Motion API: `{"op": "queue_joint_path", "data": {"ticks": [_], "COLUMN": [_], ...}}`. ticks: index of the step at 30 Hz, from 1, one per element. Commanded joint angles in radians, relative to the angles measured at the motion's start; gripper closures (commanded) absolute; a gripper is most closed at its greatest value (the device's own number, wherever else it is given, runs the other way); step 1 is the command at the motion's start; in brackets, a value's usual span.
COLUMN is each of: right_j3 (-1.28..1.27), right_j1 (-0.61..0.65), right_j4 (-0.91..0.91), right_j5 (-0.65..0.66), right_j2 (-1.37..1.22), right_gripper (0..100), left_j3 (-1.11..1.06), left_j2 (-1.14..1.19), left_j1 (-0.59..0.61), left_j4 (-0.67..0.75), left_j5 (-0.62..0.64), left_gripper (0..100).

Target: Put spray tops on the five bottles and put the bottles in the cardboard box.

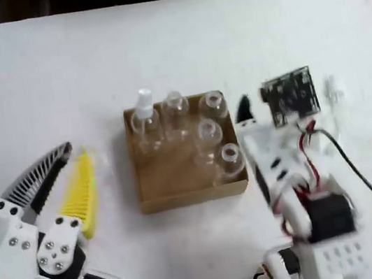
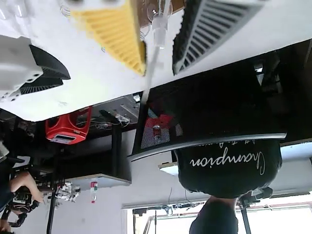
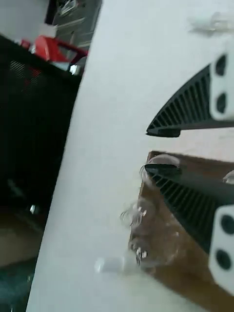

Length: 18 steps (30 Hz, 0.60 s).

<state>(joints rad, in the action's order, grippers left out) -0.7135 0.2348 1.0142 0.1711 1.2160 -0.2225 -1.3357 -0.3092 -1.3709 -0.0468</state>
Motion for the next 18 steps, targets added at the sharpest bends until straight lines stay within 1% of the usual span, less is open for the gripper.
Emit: {"op": "queue_joint_path", "data": {"ticks": [1,3,5,6,8,9,11,13,16,18], "right_j3": [0.267,0.365,0.433,0.453,0.470,0.470,0.468,0.468,0.471,0.468], "right_j1": [0.128,0.193,0.259,0.278,0.292,0.292,0.292,0.300,0.309,0.326], "right_j4": [0.107,0.134,0.157,0.165,0.177,0.177,0.179,0.197,0.237,0.274], "right_j5": [-0.074,-0.141,-0.155,-0.146,-0.127,-0.118,-0.107,-0.097,-0.068,-0.018], "right_j2": [0.018,-0.024,-0.090,-0.127,-0.186,-0.213,-0.231,-0.231,-0.220,-0.206], "right_gripper": [91.7,91.7,91.7,91.7,91.7,91.7,91.7,91.7,91.7,91.7], "left_j3": [0.031,-0.003,-0.086,-0.149,-0.264,-0.316,-0.411,-0.457,-0.462,-0.476], "left_j2": [-0.051,-0.104,-0.157,-0.186,-0.269,-0.325,-0.450,-0.527,-0.476,-0.472], "left_j1": [-0.021,-0.021,-0.022,-0.021,-0.015,0.005,0.074,0.159,0.346,0.496], "left_j4": [0.012,0.068,0.221,0.299,0.405,0.423,0.433,0.402,0.233,0.172], "left_j5": [-0.008,-0.048,-0.057,-0.055,-0.063,-0.063,-0.063,-0.063,-0.063,-0.055], "left_gripper": [84,88,97,99,95,96,98,98,98,98]}}
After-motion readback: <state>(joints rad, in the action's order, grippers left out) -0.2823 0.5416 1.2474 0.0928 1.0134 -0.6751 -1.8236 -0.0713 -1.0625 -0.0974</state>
